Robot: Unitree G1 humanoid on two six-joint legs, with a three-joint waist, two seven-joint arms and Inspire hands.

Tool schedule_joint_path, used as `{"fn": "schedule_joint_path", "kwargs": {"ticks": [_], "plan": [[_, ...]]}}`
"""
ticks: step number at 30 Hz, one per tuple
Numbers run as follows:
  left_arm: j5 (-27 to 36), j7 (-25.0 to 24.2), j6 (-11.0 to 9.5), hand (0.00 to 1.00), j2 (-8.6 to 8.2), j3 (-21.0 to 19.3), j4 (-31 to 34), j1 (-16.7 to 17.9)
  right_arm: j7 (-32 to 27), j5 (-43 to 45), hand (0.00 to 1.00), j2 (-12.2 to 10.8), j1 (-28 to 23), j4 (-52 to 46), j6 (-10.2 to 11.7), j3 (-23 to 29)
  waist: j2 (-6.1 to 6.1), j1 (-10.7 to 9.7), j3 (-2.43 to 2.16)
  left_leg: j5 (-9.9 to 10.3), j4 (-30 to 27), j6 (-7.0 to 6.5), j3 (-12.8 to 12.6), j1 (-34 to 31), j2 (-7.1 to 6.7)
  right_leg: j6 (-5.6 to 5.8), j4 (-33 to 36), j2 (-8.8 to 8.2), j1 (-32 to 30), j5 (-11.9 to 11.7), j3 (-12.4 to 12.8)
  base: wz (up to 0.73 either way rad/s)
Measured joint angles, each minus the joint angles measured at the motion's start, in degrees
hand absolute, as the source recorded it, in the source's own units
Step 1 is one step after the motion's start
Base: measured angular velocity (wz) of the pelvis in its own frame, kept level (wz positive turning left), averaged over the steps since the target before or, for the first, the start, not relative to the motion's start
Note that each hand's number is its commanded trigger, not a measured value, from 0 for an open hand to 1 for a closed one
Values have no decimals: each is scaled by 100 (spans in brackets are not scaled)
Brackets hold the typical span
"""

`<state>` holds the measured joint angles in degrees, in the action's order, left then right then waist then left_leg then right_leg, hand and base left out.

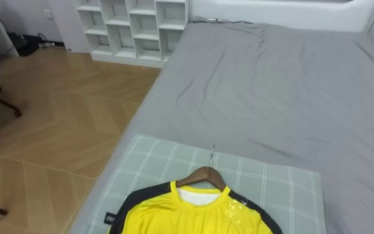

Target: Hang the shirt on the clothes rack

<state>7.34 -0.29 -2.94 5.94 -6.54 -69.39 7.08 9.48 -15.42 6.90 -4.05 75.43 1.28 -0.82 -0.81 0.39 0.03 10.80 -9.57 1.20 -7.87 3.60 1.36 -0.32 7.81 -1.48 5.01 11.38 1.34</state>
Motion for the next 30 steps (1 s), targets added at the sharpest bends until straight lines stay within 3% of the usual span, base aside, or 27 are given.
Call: {"fn": "schedule_joint_path", "kwargs": {"ticks": [19,26,30], "plan": [[-67,386,-138,0,-16,64,80,29,3,-103,0,-52,-114,-38,187,101,-44,-25,4,0,0,0,5,3,0,2,6,1,4,0,-6,0],[-36,623,-242,0,-16,48,155,154,3,-96,0,-102,-139,-57,187,127,-123,-16,-23,0,0,0,3,3,0,2,1,0,4,1,-7,0],[-36,776,-244,0,-19,-20,264,201,5,-91,0,-106,-165,-117,185,100,-156,0,-13,4,4,-4,-9,5,1,2,2,1,4,0,2,0]]}}
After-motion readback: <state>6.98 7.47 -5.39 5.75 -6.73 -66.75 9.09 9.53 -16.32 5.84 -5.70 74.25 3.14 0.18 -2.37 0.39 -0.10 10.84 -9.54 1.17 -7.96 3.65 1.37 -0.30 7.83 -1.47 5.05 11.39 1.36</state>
